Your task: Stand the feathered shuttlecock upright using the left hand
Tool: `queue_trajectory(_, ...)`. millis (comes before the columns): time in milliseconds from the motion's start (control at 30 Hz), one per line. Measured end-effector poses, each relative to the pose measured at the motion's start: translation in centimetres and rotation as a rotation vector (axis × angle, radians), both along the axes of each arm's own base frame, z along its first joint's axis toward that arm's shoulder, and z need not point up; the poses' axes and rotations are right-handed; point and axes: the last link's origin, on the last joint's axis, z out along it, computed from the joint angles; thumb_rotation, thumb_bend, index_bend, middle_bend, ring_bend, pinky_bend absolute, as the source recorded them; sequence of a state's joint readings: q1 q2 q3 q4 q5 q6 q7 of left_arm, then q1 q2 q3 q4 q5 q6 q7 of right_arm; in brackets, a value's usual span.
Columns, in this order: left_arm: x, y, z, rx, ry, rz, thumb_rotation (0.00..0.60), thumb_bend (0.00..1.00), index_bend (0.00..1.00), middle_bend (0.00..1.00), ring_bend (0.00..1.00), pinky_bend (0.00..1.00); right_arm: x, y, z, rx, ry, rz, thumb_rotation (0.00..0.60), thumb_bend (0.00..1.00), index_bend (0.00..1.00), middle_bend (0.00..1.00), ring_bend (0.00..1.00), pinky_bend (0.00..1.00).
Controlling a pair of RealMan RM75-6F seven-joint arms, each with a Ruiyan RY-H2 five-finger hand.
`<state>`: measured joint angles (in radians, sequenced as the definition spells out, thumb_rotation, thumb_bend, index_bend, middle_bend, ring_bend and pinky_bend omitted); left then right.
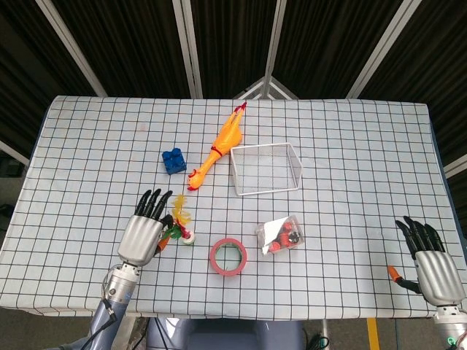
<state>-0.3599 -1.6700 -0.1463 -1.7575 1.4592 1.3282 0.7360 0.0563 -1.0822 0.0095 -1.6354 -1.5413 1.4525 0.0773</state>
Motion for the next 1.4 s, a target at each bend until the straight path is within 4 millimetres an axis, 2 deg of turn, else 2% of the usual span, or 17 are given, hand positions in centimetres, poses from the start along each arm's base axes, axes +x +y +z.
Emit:
queue_trajectory(200,-1.0,-0.3,0.8,-0.019,0.004,0.013,0.6,0.61,0.58,0.07,0.0,0.0,0.0,0.1,0.0,0.001,0.0,0.001,0.6,0.34,0.0,0.0,0.0,0.0)
queue_trajectory(733,-2.1,-0.4,0.2,-0.04,-0.006,0.039,0.6,0.61,0.58,0.07,0.0,0.0,0.0,0.1,0.0,-0.002,0.0,0.002,0.6,0.34,0.0,0.0,0.0,0.0)
queue_trajectory(933,-2.8,-0.6,0.0,-0.05,0.01,0.055,0.6,0.54,0.57,0.06,0.0,0.0,0.0,0.1,0.0,-0.001,0.001,0.001,0.6,0.34,0.0,0.0,0.0,0.0)
queue_trajectory(1033,-3.1,-0.7,0.0,-0.056,0.014,0.064,0.6,0.4,0.38,0.01,0.0,0.0,0.0,0.1,0.0,-0.001,0.002,0.001,0.6,0.34,0.0,0.0,0.0,0.0)
queue_trajectory(1100,-3.2,-0.8,0.1,-0.062,0.011,0.065,0.6,0.25,0.17,0.0,0.0,0.0,0.0,0.1,0.0,-0.002,0.002,0.0,0.6,0.34,0.0,0.0,0.0,0.0)
queue_trajectory(1167,-3.2,-1.0,0.4,-0.066,-0.003,0.059,0.6,0.19,0.05,0.0,0.0,0.0,0.0,0.1,0.0,-0.002,0.002,0.0,0.6,0.34,0.0,0.0,0.0,0.0)
queue_trajectory(1233,-3.1,-1.3,0.8,-0.065,-0.024,0.052,0.6,0.18,0.02,0.0,0.0,0.0,0.0,0.1,0.0,-0.002,0.002,0.0,0.6,0.34,0.0,0.0,0.0,0.0)
queue_trajectory(1400,-4.0,-2.5,3.0,-0.038,-0.063,0.051,0.6,0.18,0.02,0.0,0.0,0.0,0.0,0.1,0.0,-0.003,0.001,-0.001,0.6,0.34,0.0,0.0,0.0,0.0)
